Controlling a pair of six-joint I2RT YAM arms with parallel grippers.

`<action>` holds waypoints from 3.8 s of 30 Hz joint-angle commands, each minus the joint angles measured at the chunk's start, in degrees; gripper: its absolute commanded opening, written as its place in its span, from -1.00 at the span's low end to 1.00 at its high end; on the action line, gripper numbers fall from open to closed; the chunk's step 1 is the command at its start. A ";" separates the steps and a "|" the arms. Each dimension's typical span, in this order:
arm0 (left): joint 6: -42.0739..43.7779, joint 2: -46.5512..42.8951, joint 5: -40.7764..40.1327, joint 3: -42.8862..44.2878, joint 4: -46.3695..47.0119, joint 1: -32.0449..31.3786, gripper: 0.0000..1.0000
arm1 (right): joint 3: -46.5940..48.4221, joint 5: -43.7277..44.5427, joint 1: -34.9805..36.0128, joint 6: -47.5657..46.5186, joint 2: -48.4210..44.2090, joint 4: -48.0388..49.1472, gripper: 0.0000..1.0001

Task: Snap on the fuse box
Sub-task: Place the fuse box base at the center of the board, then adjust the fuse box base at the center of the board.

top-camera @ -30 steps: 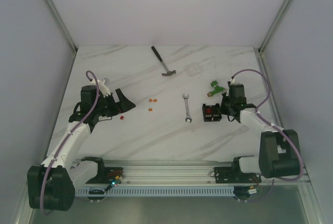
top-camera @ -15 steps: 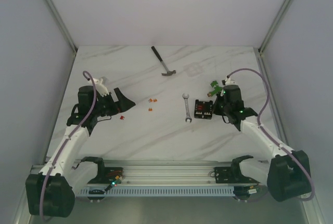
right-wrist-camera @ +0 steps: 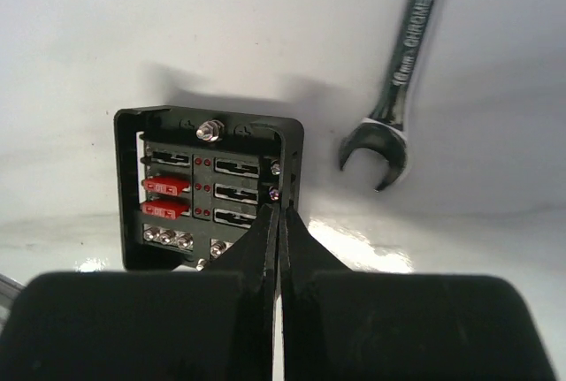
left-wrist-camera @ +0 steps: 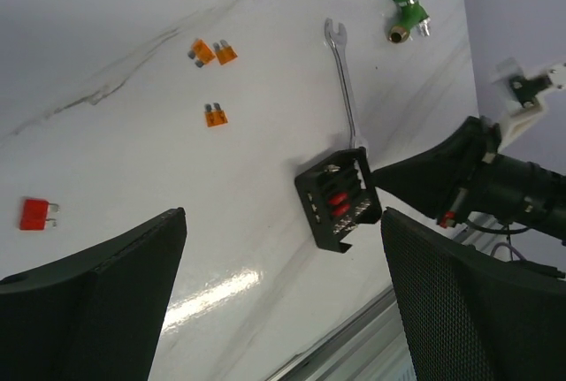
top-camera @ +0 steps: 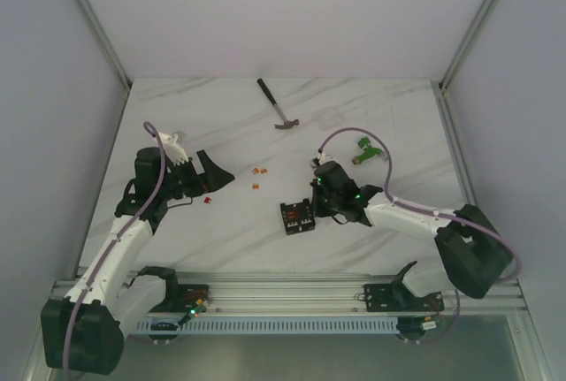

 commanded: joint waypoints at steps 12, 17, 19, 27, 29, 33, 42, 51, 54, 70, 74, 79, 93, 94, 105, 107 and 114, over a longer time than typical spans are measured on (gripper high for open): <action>-3.60 3.20 -11.07 -2.74 5.00 -15.32 1.00 | -0.63 3.05 3.21 0.61 -1.27 3.56 -0.50; -5.03 5.85 -14.37 -4.07 7.12 -18.07 1.00 | -3.37 0.73 4.45 1.20 -1.41 4.74 -0.33; -5.91 7.03 -14.52 -4.54 7.80 -18.41 1.00 | -4.22 -0.46 5.24 1.90 -0.68 5.84 -0.27; -7.62 10.84 -15.81 -5.26 9.87 -20.50 1.00 | -2.97 -9.35 11.18 4.25 5.64 16.32 -0.12; -7.89 11.59 -16.23 -5.36 10.43 -20.67 1.00 | -1.37 -12.62 12.34 3.74 8.09 19.38 -0.06; -7.89 14.14 -16.46 -4.55 11.63 -20.89 1.00 | -0.64 -12.43 12.82 2.64 9.26 21.02 0.03; -8.08 22.60 -14.17 -0.71 12.45 -24.39 0.91 | -2.05 6.99 11.42 -0.93 0.20 12.03 0.56; -7.76 31.95 -12.58 5.40 12.61 -27.93 0.89 | -6.29 17.03 9.12 0.48 -4.55 12.07 0.85; -6.74 37.60 -10.41 10.94 12.80 -29.65 0.87 | -7.62 19.49 8.67 0.83 -5.91 11.94 0.87; -6.35 37.28 -25.44 19.38 -0.21 -32.99 0.80 | -11.72 22.31 7.00 -2.28 -10.16 12.18 0.94; -9.96 29.20 -28.53 12.78 -4.49 -33.06 0.80 | -11.26 20.11 6.93 -3.81 -8.79 13.27 0.96; -15.26 18.47 -27.53 4.05 -6.98 -33.05 0.78 | -10.45 12.13 7.02 -6.04 -6.67 13.98 0.95; -16.02 30.89 -19.38 6.48 4.40 -33.15 0.52 | -13.20 8.06 8.34 -4.21 -5.98 15.10 0.87; -15.79 32.18 -18.88 7.28 5.13 -33.15 0.51 | -13.35 8.77 8.34 -4.10 -6.43 14.96 0.87; -10.07 51.06 -10.04 25.72 6.30 -34.66 0.33 | -14.79 16.42 8.33 -0.68 -9.64 12.64 0.89; -9.70 51.37 -10.47 26.67 6.37 -34.86 0.36 | -15.23 17.23 8.34 -0.61 -10.79 12.60 0.89; -9.83 43.77 -25.24 23.41 -1.27 -34.00 0.53 | -15.08 18.86 8.33 -2.60 -11.65 12.83 0.91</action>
